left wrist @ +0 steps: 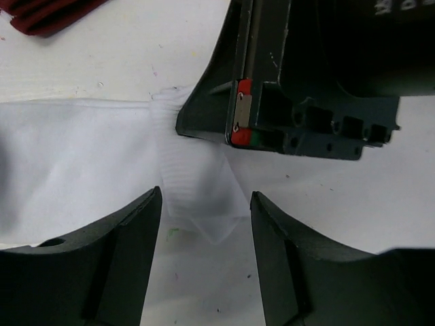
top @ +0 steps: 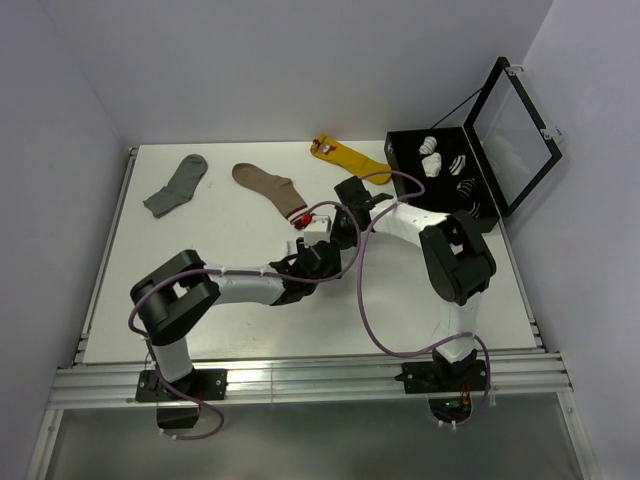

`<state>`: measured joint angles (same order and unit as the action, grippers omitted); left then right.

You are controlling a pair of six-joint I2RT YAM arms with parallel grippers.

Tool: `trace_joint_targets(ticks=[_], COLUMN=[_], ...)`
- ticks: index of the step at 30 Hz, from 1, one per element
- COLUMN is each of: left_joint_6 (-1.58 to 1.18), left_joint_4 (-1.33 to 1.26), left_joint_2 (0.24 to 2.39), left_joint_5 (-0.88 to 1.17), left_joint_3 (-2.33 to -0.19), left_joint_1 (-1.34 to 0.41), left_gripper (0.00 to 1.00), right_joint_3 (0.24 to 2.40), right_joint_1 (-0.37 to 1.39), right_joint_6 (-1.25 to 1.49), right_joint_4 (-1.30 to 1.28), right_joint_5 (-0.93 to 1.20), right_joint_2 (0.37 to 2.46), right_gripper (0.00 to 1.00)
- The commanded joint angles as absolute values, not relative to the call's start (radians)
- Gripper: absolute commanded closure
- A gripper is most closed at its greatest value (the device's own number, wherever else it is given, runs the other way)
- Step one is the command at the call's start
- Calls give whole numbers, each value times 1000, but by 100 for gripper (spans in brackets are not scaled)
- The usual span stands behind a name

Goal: Roll the socks
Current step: Roll the sock at the center of the board.

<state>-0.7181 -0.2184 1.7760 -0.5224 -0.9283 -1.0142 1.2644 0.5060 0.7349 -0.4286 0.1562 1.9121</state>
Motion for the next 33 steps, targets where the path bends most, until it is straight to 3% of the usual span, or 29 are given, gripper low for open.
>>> trace_joint_targets(ticks=[1, 11, 14, 15, 16, 19, 21, 22, 27, 33], left_joint_6=[-706, -716, -730, -742, -749, -788, -820, -833, -913, -989], left_joint_4=[-160, -123, -109, -104, -94, -92, -142, -165, -273, -451], left_joint_2=[1818, 1891, 1907, 1911, 1913, 1895, 1853, 1839, 1772, 1735], left_joint_5=[-575, -603, -603, -598, -597, -566, -517, -467, -296, -57], left_joint_3=[-1005, -1060, -1063, -1063, -1058, -1023, -955, -930, -803, -681], left_joint_1=[-1017, -1019, -1020, -1020, -1020, -1011, -996, -976, -887, -770], left_gripper=[40, 56, 78, 91, 98, 100, 100, 100, 100, 100], right_joint_3=[1273, 1278, 1279, 1276, 1269, 1255, 1227, 1217, 1117, 941], right_joint_1=[509, 512, 514, 515, 515, 514, 509, 506, 482, 436], right_joint_6=[716, 715, 715, 713, 712, 706, 710, 712, 736, 776], right_joint_4=[-486, -485, -480, -476, -462, -434, -410, -385, -276, -22], right_joint_5=[80, 86, 94, 107, 118, 164, 189, 216, 274, 371], right_joint_2=[1954, 1960, 1962, 1959, 1950, 1921, 1893, 1879, 1772, 1680], right_gripper=[100, 100, 100, 100, 100, 99, 90, 79, 48, 44])
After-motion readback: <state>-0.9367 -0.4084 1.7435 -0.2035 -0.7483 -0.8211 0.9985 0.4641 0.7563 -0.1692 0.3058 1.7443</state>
